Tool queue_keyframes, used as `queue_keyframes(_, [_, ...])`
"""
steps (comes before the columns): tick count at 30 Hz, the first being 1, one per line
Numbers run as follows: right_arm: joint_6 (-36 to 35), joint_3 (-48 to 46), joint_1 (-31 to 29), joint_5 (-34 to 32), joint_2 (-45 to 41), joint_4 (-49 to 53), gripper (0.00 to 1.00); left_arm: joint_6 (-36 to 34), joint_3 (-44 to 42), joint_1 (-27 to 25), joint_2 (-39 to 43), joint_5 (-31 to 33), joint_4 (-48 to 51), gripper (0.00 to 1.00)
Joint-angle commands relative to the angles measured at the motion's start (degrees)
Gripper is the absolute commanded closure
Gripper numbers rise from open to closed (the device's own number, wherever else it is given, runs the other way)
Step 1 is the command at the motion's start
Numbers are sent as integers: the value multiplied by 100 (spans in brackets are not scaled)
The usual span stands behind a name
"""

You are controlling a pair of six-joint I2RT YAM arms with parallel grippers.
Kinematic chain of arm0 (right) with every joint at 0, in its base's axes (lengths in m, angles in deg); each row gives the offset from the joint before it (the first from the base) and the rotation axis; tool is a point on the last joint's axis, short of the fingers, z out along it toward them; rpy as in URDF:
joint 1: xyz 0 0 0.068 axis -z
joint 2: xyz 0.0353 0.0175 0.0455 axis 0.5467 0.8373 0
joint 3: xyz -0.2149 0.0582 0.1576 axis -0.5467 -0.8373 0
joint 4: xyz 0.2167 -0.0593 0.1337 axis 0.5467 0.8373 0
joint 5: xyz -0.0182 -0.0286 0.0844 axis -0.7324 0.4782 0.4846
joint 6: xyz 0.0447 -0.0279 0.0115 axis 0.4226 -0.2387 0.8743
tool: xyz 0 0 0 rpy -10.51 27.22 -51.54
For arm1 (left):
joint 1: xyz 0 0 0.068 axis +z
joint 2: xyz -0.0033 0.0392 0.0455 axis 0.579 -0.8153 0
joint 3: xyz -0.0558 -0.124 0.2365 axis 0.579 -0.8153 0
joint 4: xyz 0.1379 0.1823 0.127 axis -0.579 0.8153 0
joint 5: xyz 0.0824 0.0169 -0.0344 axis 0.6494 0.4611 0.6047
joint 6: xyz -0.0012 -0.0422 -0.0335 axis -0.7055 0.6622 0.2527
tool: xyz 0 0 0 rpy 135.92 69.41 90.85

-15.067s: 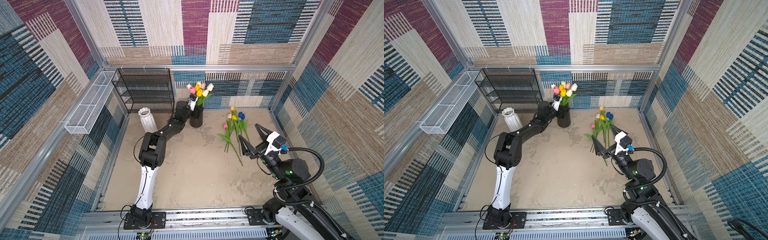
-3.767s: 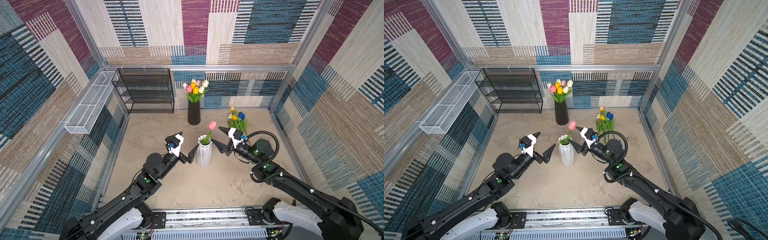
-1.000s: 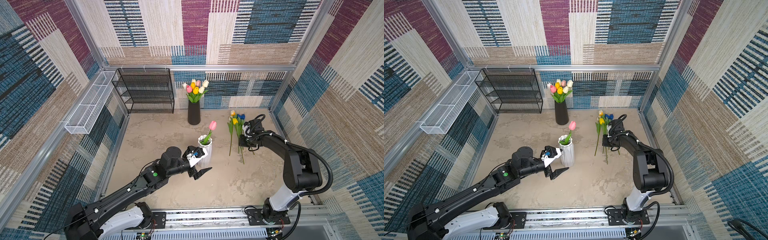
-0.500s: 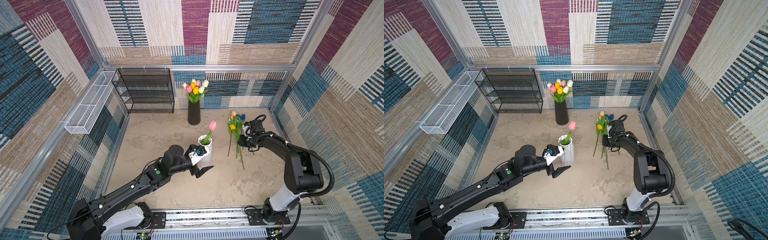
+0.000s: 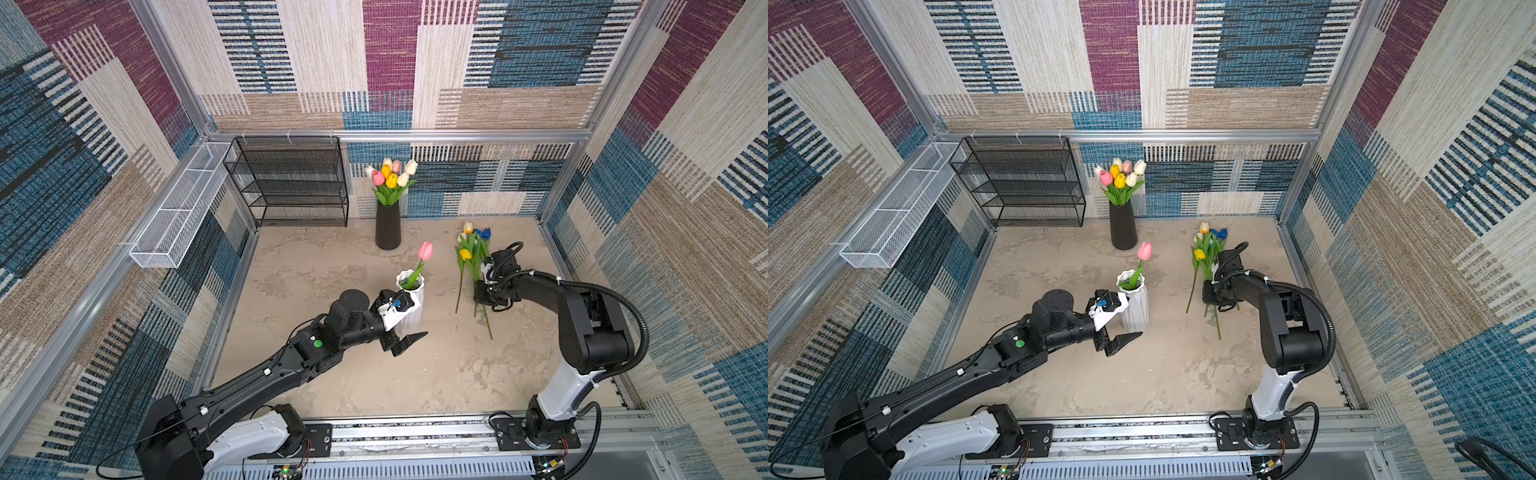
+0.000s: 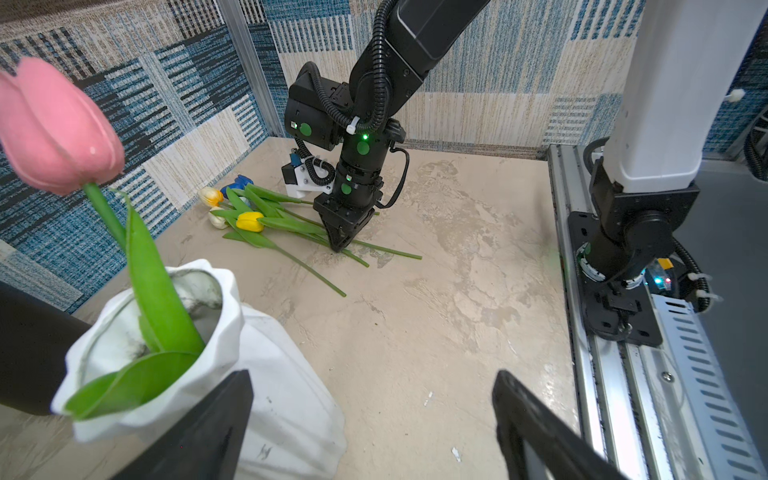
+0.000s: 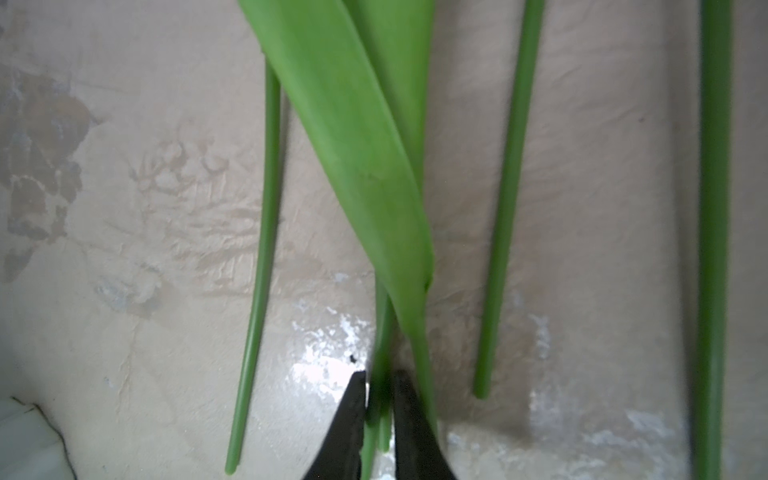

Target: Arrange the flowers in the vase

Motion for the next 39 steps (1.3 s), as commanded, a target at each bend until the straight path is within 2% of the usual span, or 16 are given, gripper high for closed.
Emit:
queue_keyframes(1, [94, 31, -4, -163, 21, -183, 87, 84, 12, -5, 19, -11, -155, 7])
queue_keyframes(6, [186, 172, -4, -96, -258, 14, 92, 56, 5, -5, 67, 38, -132, 7])
queue_keyframes(16, [218, 376, -4, -107, -642, 286, 93, 14, 48, 0, 19, 24, -159, 7])
queue_keyframes(27, [209, 373, -4, 271, -838, 453, 93, 28, 31, -5, 28, 3, -145, 7])
queue_keyframes(28, [196, 383, -4, 277, -881, 487, 92, 24, 31, -5, 20, 7, -144, 7])
queue_keyframes(29, [170, 392, -4, 314, -924, 541, 84, 24, 37, -5, 12, 8, -137, 7])
queue_keyframes(30, [137, 414, -3, 399, -958, 609, 70, 31, 40, -5, 10, 8, -141, 7])
queue_keyframes(31, [99, 460, -4, 467, -962, 716, 66, 28, 40, -5, 2, 8, -156, 7])
queue_keyframes(36, [-195, 660, -4, 995, -1135, 1020, 68, 33, 92, -5, -59, -19, -140, 7])
queue_keyframes(39, [-434, 652, -4, 859, -1244, 754, 67, 28, 76, -5, -68, -19, -173, 7])
